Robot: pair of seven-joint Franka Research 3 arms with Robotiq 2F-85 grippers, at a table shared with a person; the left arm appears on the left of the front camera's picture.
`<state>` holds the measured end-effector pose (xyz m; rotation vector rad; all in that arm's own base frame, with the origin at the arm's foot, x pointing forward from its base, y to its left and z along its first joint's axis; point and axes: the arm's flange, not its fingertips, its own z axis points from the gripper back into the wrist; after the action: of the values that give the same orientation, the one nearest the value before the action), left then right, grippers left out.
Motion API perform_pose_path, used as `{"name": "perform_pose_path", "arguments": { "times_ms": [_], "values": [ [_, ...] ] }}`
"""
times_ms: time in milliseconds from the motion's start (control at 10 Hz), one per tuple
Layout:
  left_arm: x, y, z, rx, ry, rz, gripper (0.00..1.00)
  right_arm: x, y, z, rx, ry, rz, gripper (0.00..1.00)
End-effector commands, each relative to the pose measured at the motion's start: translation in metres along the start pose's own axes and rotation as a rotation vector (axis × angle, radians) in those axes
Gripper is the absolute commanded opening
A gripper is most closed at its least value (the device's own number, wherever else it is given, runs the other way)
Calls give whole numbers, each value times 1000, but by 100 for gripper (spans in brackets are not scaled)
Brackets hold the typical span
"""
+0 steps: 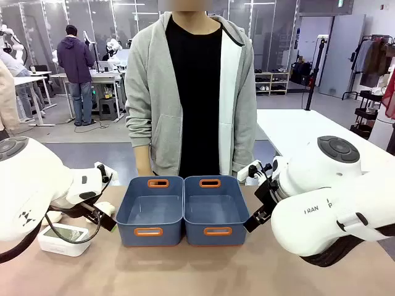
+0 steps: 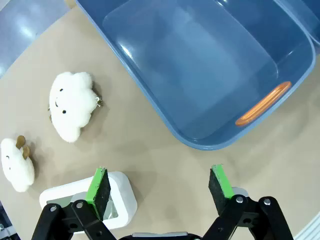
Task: Sort the digital clocks into the basket.
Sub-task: Pick up the Digital clock from the table and place it into the empty Plastic storage basket.
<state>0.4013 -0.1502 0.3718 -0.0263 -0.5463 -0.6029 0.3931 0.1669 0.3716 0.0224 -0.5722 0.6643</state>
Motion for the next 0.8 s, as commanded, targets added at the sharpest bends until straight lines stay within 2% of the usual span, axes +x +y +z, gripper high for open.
{"name": "perform_pose_path", "arguments": {
  "times_ms": [0,700],
  "values": [
    [0,0,0,0,0,0,100,0,0,0,0,0,0,100],
    [0,0,0,0,0,0,100,0,0,0,0,0,0,100]
  ]
}}
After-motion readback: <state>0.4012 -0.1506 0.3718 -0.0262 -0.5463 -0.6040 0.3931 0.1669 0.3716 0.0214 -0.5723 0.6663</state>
